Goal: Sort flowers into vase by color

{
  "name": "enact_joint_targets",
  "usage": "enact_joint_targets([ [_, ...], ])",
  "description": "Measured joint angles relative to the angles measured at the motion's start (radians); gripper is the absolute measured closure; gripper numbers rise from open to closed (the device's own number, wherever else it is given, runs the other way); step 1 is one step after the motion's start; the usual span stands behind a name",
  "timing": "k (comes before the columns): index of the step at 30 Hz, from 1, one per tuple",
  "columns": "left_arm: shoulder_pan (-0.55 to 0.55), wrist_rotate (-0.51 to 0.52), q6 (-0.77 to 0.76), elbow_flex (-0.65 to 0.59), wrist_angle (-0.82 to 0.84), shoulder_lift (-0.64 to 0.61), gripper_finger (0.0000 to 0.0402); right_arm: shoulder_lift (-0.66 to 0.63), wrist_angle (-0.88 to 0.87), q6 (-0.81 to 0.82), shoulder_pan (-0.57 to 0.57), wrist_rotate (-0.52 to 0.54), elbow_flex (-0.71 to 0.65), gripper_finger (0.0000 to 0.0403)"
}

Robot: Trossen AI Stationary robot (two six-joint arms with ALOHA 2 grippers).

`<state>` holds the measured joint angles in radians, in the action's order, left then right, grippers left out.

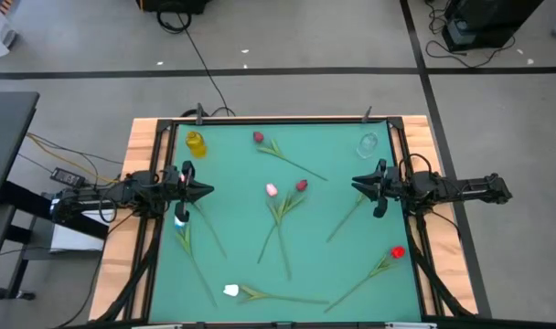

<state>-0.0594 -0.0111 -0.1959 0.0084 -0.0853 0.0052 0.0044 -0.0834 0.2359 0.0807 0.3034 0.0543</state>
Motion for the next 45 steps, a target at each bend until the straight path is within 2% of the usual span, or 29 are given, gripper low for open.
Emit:
enact_joint_targets([
  [32, 0.000, 0.023, 0.009, 0.000, -0.009, 0.001, 0.0381, 0.000, 0.000, 0.000, 0.000, 0.000, 0.000, 0.0299],
  [38, 0.000, 0.023, -0.130, 0.000, -0.021, 0.001, 0.0381, 0.000, 0.000, 0.000, 0.000, 0.000, 0.000, 0.0299],
  [43, 0.000, 0.023, -0.393, 0.000, -0.116, 0.001, 0.0381, 0.000, 0.000, 0.000, -0.001, -0.001, 0.000, 0.0299],
  [45, 0.000, 0.025, -0.453, 0.000, -0.155, 0.001, 0.0381, 0.000, 0.000, 0.000, -0.001, -0.001, 0.000, 0.0299],
])
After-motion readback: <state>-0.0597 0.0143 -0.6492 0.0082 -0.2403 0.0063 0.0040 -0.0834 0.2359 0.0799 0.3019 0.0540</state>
